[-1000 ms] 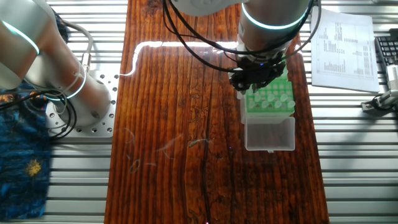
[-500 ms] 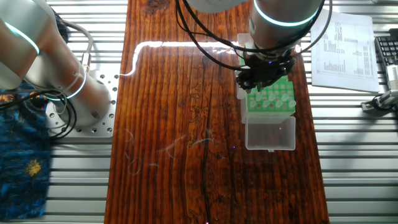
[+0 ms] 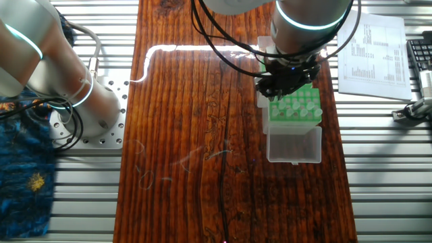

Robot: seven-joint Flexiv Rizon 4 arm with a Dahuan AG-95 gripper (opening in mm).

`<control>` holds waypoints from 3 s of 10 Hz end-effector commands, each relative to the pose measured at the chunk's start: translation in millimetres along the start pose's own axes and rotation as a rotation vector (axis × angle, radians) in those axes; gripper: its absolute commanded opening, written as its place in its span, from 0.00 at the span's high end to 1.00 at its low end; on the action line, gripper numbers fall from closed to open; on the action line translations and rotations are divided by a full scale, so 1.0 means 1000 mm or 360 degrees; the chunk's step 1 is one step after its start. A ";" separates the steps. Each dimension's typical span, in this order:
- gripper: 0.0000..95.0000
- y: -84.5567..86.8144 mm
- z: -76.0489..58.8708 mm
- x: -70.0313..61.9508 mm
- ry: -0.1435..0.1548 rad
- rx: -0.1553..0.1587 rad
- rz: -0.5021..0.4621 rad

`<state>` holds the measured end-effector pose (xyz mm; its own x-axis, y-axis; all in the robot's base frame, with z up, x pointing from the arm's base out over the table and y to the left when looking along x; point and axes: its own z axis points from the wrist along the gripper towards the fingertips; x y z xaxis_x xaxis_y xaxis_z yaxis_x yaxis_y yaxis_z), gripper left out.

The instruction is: Transfer all large pipette tips from one holder to another

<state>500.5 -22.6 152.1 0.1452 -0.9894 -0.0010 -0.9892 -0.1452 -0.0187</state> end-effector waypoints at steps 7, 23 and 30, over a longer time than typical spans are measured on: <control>1.00 0.000 0.000 0.000 -0.0001 -0.0001 0.0002; 1.00 0.005 -0.018 -0.005 0.0015 -0.0024 0.0051; 1.00 0.007 -0.030 -0.003 0.0021 -0.0032 0.0100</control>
<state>493.6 -21.4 184.3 0.0817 -0.9965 0.0147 -0.9967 -0.0817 -0.0007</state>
